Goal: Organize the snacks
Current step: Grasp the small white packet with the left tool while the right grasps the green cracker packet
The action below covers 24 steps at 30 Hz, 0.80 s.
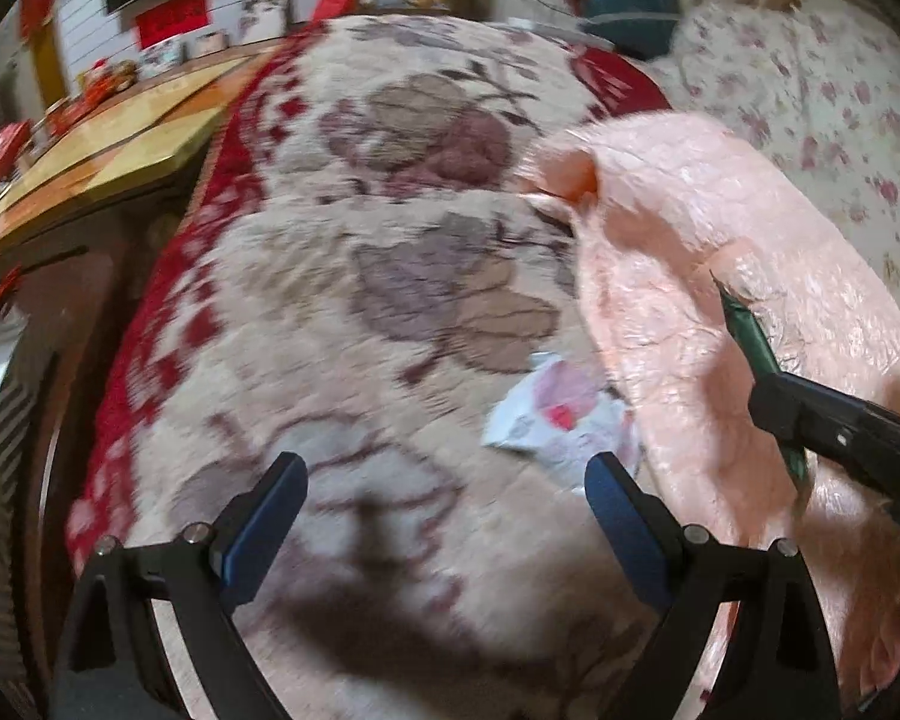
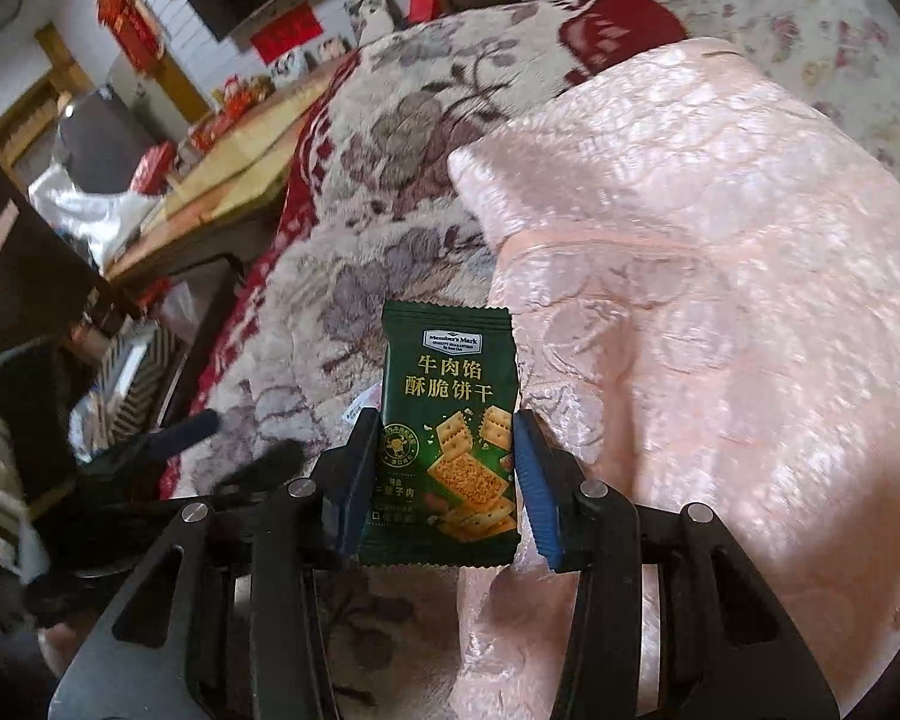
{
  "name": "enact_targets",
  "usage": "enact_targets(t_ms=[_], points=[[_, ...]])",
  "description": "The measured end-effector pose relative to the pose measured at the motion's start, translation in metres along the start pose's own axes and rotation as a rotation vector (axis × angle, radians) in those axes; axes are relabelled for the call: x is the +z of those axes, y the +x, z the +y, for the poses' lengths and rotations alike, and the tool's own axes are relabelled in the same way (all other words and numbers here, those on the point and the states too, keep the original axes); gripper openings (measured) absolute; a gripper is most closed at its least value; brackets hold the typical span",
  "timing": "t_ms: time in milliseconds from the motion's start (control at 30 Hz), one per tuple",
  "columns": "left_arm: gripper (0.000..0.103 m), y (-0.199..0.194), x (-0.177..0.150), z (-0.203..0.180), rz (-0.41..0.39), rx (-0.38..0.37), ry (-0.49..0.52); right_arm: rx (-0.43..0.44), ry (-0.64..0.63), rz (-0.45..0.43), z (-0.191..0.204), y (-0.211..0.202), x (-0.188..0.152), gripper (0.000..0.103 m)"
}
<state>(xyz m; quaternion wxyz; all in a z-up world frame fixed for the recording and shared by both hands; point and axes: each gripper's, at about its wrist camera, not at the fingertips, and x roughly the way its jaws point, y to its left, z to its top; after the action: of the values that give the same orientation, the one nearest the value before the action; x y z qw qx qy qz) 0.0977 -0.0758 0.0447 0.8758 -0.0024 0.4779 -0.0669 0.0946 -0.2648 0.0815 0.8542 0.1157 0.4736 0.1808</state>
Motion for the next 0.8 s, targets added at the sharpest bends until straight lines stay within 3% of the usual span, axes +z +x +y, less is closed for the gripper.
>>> enact_targets(t_ms=[233, 367, 400, 467, 567, 800], points=[[0.095, 0.038, 0.014, -0.039, 0.093, -0.071, 0.218, 0.029, 0.034, -0.008, -0.012, 0.000, -0.003, 0.043], [0.094, 0.056, 0.019, -0.046, 0.122, -0.075, 0.222, 0.038, 0.046, -0.008, -0.015, 0.001, -0.004, 0.043], [0.091, 0.056, 0.020, -0.048, 0.107, -0.082, 0.226, 0.038, 0.046, -0.008, -0.015, 0.001, -0.004, 0.043], [0.063, 0.055, 0.021, -0.052, 0.089, -0.086, 0.247, 0.037, 0.047, -0.007, -0.016, 0.001, -0.004, 0.043], [0.050, 0.053, 0.023, -0.049, 0.088, -0.105, 0.232, 0.038, 0.055, -0.003, -0.017, 0.003, -0.005, 0.043], [0.036, 0.031, 0.012, -0.016, 0.080, -0.152, 0.133, 0.041, 0.034, 0.001, -0.013, 0.007, -0.005, 0.043]])
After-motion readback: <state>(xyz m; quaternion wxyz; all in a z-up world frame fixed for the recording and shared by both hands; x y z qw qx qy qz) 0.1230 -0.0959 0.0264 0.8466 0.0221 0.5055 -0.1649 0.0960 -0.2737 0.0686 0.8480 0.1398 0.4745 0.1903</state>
